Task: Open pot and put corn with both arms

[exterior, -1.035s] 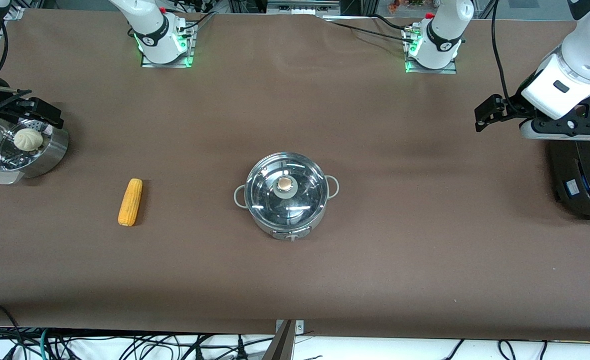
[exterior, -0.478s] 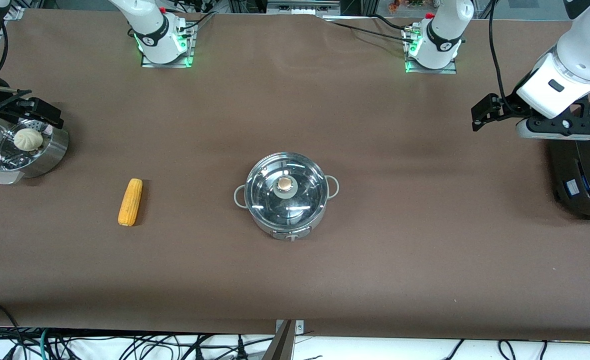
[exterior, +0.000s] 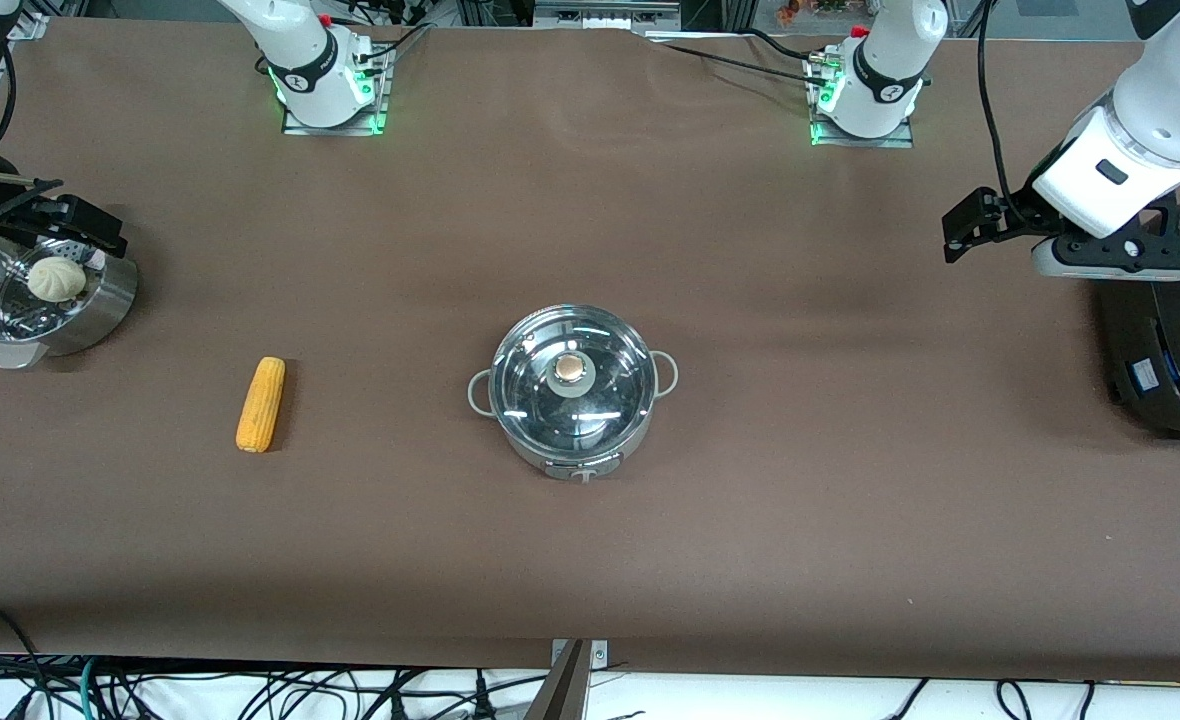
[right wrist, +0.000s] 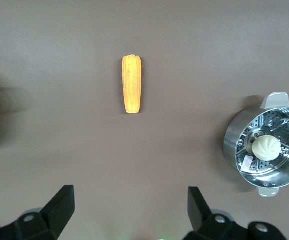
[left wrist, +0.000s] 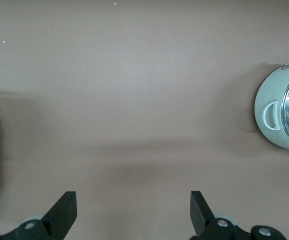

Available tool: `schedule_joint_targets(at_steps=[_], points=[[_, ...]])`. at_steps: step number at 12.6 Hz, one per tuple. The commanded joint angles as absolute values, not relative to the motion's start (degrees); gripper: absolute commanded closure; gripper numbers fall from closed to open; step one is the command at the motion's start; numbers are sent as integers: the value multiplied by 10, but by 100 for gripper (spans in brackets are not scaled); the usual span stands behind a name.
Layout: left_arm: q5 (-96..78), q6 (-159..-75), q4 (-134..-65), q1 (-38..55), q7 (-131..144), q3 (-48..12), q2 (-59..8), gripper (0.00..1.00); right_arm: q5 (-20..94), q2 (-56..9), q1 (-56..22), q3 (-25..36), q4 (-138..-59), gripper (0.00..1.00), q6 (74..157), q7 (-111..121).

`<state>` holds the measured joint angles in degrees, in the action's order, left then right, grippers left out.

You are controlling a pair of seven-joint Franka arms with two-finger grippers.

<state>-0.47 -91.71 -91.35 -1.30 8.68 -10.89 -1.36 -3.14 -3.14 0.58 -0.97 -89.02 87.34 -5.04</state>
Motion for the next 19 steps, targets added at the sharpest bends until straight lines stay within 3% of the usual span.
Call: schedule_joint_targets(at_steps=[1, 3, 6, 8, 12, 14, 19], points=[[-15, -904, -894, -11, 83, -112, -34, 0, -24, -36, 12, -11, -875, 0, 870, -44], [-20, -911, -881, 17, 83, -119, -60, 0, -25, -36, 11, -11, -875, 0, 870, -39], [-24, -925, -740, 100, 84, -120, -193, 0, -31, -57, 9, -12, -875, 0, 882, -41], [-18, -993, -679, 158, 117, -115, -278, 0, -33, -67, 7, -13, -876, 0, 895, -40], [-19, -1164, -671, 213, 252, -116, -365, 0, -31, -165, 10, -11, -875, 0, 929, -50], [-18, -1207, -671, 252, 336, -101, -394, 0, -30, -229, 12, -10, -872, 0, 1000, -50], [-17, -1237, -669, 418, 461, 45, -425, 0, -20, -333, 15, -10, -884, 0, 1099, -51]])
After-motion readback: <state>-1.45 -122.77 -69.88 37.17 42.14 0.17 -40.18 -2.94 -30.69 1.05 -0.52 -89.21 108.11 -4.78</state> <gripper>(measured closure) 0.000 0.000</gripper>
